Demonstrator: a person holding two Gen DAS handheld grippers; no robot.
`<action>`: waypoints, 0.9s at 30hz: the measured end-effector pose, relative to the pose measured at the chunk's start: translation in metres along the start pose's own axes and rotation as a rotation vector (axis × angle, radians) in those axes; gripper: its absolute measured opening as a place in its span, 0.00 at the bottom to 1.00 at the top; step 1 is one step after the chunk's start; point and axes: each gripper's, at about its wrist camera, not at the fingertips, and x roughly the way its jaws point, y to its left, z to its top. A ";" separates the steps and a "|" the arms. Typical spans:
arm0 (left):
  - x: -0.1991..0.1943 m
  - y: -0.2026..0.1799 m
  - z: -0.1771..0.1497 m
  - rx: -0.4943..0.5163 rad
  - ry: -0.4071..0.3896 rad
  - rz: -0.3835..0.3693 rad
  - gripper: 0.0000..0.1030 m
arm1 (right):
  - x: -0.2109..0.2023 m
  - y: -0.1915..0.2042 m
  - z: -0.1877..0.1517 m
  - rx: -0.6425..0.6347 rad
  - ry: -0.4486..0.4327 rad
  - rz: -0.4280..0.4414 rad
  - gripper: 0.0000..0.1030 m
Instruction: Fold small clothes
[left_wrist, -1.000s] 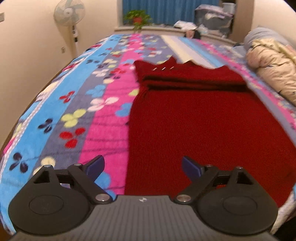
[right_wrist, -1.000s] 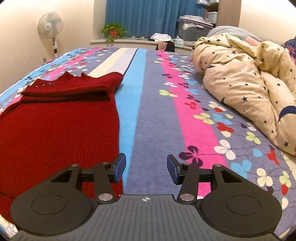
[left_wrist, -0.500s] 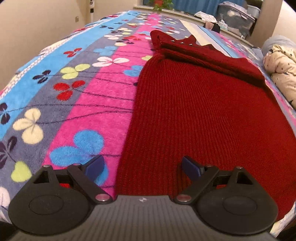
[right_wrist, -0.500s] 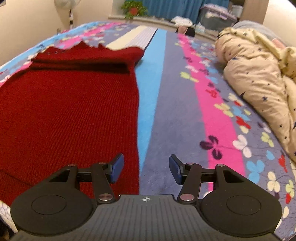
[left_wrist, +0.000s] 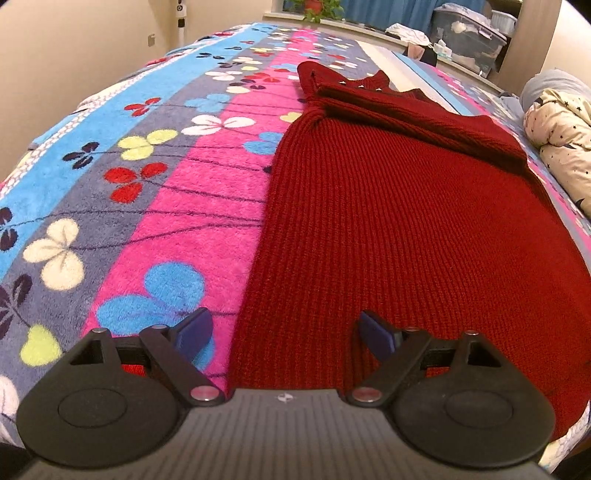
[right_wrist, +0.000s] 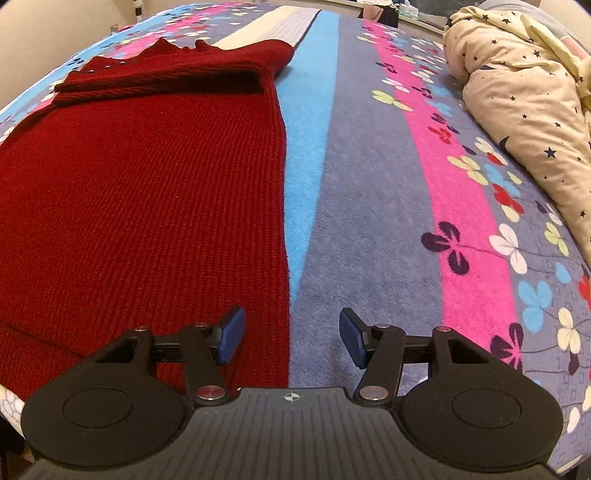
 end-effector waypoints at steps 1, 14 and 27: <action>-0.001 0.000 0.000 -0.002 0.000 0.000 0.87 | 0.000 0.000 0.000 -0.002 0.001 0.000 0.57; -0.006 0.015 0.003 -0.084 -0.007 -0.019 0.43 | 0.017 -0.003 -0.002 0.012 0.058 0.033 0.48; -0.015 0.048 -0.012 -0.370 0.096 -0.259 0.41 | 0.017 -0.013 -0.001 0.163 0.091 0.195 0.34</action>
